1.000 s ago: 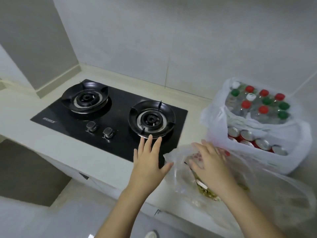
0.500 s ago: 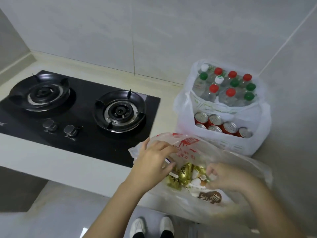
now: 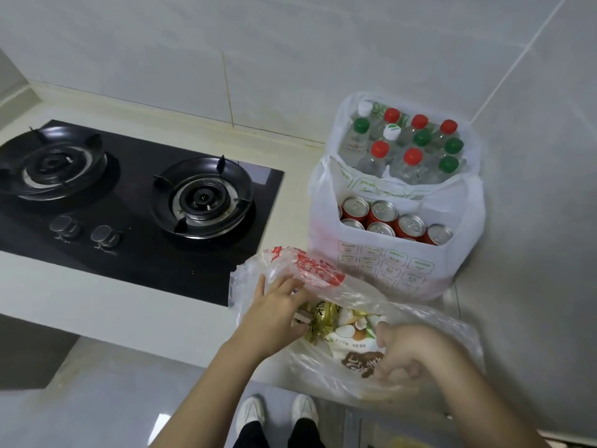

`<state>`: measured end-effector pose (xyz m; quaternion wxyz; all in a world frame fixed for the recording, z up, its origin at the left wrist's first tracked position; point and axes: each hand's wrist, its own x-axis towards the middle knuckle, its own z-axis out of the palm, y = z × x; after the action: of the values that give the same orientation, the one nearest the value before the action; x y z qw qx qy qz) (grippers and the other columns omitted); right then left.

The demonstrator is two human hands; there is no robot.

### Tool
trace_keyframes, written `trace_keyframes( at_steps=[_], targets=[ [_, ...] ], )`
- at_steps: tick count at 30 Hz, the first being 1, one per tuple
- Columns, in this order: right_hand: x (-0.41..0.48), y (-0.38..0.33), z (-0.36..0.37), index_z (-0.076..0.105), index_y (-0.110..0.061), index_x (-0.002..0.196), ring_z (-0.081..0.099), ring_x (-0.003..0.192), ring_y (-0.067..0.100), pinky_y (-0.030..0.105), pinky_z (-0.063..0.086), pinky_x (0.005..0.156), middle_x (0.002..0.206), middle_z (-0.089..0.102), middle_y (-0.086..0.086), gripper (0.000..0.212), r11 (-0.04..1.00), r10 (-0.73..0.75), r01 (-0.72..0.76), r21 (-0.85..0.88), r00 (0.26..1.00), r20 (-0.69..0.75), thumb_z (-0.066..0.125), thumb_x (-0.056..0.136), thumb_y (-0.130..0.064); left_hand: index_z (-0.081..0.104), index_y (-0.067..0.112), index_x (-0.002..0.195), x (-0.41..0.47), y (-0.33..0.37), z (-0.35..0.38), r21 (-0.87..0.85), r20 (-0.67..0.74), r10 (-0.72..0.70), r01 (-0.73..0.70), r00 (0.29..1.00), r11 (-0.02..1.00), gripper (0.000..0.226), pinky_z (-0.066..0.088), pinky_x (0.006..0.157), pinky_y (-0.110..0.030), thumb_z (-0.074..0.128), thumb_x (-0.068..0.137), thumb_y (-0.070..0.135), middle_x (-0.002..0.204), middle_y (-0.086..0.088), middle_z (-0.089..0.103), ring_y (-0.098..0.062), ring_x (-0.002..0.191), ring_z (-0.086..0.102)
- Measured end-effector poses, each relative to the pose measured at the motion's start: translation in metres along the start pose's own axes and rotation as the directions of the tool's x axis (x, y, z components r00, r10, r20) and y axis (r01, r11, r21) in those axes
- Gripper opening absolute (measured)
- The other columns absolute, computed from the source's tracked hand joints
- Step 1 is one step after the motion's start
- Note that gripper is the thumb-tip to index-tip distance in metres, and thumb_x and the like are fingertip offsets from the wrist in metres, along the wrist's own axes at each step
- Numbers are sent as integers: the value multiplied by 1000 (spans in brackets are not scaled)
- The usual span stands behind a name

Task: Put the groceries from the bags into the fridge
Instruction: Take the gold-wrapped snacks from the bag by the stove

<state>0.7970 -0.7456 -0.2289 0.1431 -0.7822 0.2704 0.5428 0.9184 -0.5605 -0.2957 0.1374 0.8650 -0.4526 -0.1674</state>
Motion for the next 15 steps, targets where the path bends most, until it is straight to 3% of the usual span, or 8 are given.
trace_keyframes(
  at_steps=[3, 5, 10, 13, 15],
  targets=[
    [9, 4, 0, 18, -20, 152, 68, 83, 15, 27, 54, 72, 98, 64, 3, 92, 1000, 4, -4, 23, 1000, 24, 71, 81, -45, 50, 39, 132, 7, 0, 5, 7, 36, -2, 2, 999, 1000, 48, -1, 118, -54, 63, 85, 35, 145, 11, 35, -13, 145, 12],
    [11, 4, 0, 13, -23, 153, 67, 88, 18, 30, 52, 84, 101, 68, 6, 99, 999, 0, 2, -32, 998, 57, 70, 78, -52, 49, 38, 135, 11, 0, 7, 27, 67, -4, 3, 998, 1000, 51, -2, 117, -54, 63, 85, 35, 146, 10, 34, -14, 146, 10],
    [17, 0, 3, -6, -20, 155, 61, 87, 19, 29, 51, 76, 115, 64, 8, 108, 998, -13, 16, -60, 999, 51, 71, 83, -41, 44, 34, 140, 15, -4, 15, 66, 182, -36, 24, 983, 998, 60, -2, 117, -59, 66, 84, 39, 150, 7, 29, -18, 147, 8],
    [20, 0, 0, 10, -17, 154, 59, 105, 21, 29, 51, 84, 136, 53, 8, 94, 997, -70, 70, -30, 998, 2, 72, 84, -28, 50, 33, 134, 15, -9, 20, 57, 176, -77, 68, 981, 996, 55, -3, 116, -58, 68, 83, 39, 143, 7, 38, -17, 143, 18],
    [20, 1, -6, 31, -18, 143, 56, 102, 20, 25, 50, 74, 130, 50, 4, 68, 995, -101, 102, 12, 995, -22, 69, 86, -20, 51, 32, 132, 14, -10, 22, 46, 166, -103, 97, 981, 994, 53, -2, 117, -58, 68, 82, 40, 142, 7, 40, -16, 141, 22]
  ],
)
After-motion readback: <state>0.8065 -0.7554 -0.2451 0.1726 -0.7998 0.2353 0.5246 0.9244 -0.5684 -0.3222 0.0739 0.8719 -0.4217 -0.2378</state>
